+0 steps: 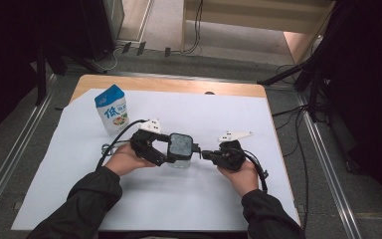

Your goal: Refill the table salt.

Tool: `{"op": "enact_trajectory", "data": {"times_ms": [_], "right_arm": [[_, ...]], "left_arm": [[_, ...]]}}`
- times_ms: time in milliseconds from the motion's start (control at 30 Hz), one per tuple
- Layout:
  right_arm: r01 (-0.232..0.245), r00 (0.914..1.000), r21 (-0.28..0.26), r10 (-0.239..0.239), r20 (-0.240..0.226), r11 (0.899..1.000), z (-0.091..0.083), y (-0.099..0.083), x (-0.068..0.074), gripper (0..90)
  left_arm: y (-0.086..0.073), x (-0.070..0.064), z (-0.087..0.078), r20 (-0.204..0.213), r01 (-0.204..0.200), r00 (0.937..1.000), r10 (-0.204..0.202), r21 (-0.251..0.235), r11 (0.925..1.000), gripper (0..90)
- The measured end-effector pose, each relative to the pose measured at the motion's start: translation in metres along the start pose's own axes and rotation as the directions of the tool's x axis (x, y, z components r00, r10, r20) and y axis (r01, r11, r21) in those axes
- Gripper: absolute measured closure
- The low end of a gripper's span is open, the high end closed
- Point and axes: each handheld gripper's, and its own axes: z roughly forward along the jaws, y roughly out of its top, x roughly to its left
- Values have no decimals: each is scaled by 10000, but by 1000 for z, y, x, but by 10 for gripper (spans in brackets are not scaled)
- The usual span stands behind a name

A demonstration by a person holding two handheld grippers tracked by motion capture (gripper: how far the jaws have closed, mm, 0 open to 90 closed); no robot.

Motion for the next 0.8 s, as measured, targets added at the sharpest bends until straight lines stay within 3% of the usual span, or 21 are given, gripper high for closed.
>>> {"op": "enact_trajectory", "data": {"times_ms": [333, 433, 533, 600, 667, 800], "right_arm": [[37, 10000, -5, -37, -35, 10000, 0, 0, -1, 900], [44, 10000, 2, -44, -65, 10000, 1, 0, 0, 900], [37, 10000, 34, -36, -79, 10000, 1, 0, 0, 900], [34, 10000, 28, -34, -64, 10000, 1, 0, 0, 900], [19, 10000, 6, -19, -81, 10000, 1, 0, 0, 900], [31, 9999, -9, -31, -100, 10000, 0, 1, 0, 900]], "left_arm": [[3, -4, -13, -106, -284, 9995, 284, -20, 9996, 237], [5, -4, -19, 58, -369, 9993, 369, -39, 9993, 348], [6, -5, -21, 121, -379, 9992, 379, 17, 9993, 394], [6, -4, -22, 84, -236, 9997, 236, -62, 9997, 465], [6, 0, -25, 372, -7, 9993, 12, -150, 9999, 542], [8, 0, -26, 464, 126, 9988, -125, -31, 9999, 614]]}}
